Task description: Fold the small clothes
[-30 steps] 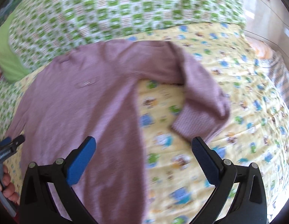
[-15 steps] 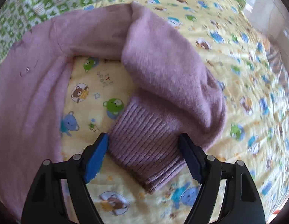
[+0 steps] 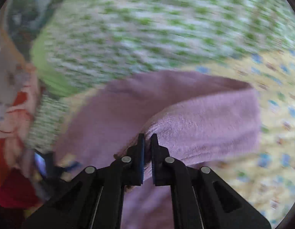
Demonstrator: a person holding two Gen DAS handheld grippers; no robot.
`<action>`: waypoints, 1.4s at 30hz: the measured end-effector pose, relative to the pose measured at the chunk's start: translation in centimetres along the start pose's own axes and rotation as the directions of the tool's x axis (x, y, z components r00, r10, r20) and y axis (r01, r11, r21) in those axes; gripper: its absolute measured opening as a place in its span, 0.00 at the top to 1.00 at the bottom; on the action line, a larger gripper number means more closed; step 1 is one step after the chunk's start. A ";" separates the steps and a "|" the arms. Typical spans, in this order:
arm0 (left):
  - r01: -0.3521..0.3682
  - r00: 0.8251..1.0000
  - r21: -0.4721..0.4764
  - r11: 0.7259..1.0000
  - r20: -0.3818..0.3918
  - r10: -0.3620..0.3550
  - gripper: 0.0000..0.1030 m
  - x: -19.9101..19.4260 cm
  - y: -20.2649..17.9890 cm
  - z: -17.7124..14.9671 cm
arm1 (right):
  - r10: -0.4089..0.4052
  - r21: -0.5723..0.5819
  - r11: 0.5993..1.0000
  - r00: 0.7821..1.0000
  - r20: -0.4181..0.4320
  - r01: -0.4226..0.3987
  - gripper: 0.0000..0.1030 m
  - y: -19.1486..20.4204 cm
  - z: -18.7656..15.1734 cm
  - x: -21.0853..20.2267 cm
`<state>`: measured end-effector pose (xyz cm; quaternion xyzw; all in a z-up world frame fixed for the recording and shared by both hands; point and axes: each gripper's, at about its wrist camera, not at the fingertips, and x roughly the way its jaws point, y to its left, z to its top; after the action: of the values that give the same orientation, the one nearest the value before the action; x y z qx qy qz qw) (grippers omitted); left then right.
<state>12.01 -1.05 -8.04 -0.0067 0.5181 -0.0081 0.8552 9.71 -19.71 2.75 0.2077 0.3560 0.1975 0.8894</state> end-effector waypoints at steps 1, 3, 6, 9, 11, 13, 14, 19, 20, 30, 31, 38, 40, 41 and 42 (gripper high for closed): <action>0.009 1.000 -0.017 1.000 -0.003 -0.009 0.13 -0.2 0.5 0.2 | 0.046 -0.023 0.999 0.999 -0.019 -0.046 0.88 2.8 0.3 1.9; 0.031 0.999 -0.054 0.998 -0.021 -0.032 0.13 -0.1 1.6 0.5 | 0.043 -0.060 0.997 0.998 -0.048 -0.046 0.61 6.1 0.7 4.7; 0.054 0.996 -0.102 0.993 -0.063 -0.061 0.13 1.4 3.0 1.1 | -0.003 -0.072 0.997 0.997 -0.071 -0.002 0.35 6.5 0.2 7.1; 0.030 0.992 -0.159 0.987 -0.117 -0.049 0.13 4.4 4.1 1.7 | -0.038 -0.050 0.998 0.995 -0.093 0.034 0.35 3.8 -1.4 7.0; -0.014 0.987 -0.203 0.979 -0.157 -0.018 0.13 6.7 5.0 2.4 | -0.076 -0.022 0.997 0.990 -0.117 0.073 0.35 1.1 -2.7 5.8; -0.033 0.982 -0.265 0.964 -0.186 -0.018 0.15 8.7 5.8 3.3 | -0.112 0.027 0.993 0.983 -0.144 0.117 0.35 -1.8 -3.9 5.3; -0.028 0.981 -0.287 0.958 -0.191 -0.029 0.15 9.3 5.9 3.8 | -0.120 0.042 0.991 0.981 -0.150 0.128 0.35 -3.0 -4.3 4.8; -0.031 0.989 -0.209 0.977 -0.148 0.000 0.37 10.2 3.0 7.4 | -0.167 0.113 0.976 0.973 -0.158 0.185 0.35 -8.0 -5.8 3.1; -0.012 0.991 -0.177 0.984 -0.133 -0.012 0.57 10.0 2.2 7.9 | -0.170 0.131 0.973 0.973 -0.154 0.190 0.35 -8.7 -5.8 3.0; 0.259 0.942 -0.302 0.917 -0.129 -0.308 0.27 8.7 4.7 8.2 | -0.199 0.117 0.970 0.974 -0.106 0.211 0.35 -9.0 -4.5 2.1; 0.241 0.945 -0.327 0.914 -0.138 -0.298 0.27 9.3 5.3 8.1 | -0.200 0.116 0.970 0.974 -0.109 0.212 0.35 -8.9 -4.5 2.3; 0.169 0.966 -0.310 0.936 -0.136 -0.220 0.64 11.6 5.1 8.8 | -0.186 0.081 0.977 0.973 -0.135 0.198 0.35 -8.0 -4.9 3.8; 0.178 0.969 -0.265 0.947 -0.118 -0.216 0.92 11.3 4.3 9.5 | -0.184 0.092 0.976 0.974 -0.135 0.197 0.35 -8.2 -4.9 4.0; 0.186 0.970 -0.253 0.950 -0.107 -0.218 0.93 10.8 4.1 9.7 | -0.186 0.097 0.975 0.974 -0.131 0.200 0.35 -8.3 -4.9 4.0; 0.190 0.972 -0.247 0.950 -0.093 -0.218 0.95 9.9 4.0 10.0 | -0.192 0.104 0.973 0.973 -0.126 0.206 0.35 -8.5 -4.8 4.0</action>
<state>25.50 2.77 -12.32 -0.1613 0.5619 -0.0352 0.8106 10.66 -23.75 -6.94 0.2105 0.4364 0.0978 0.8693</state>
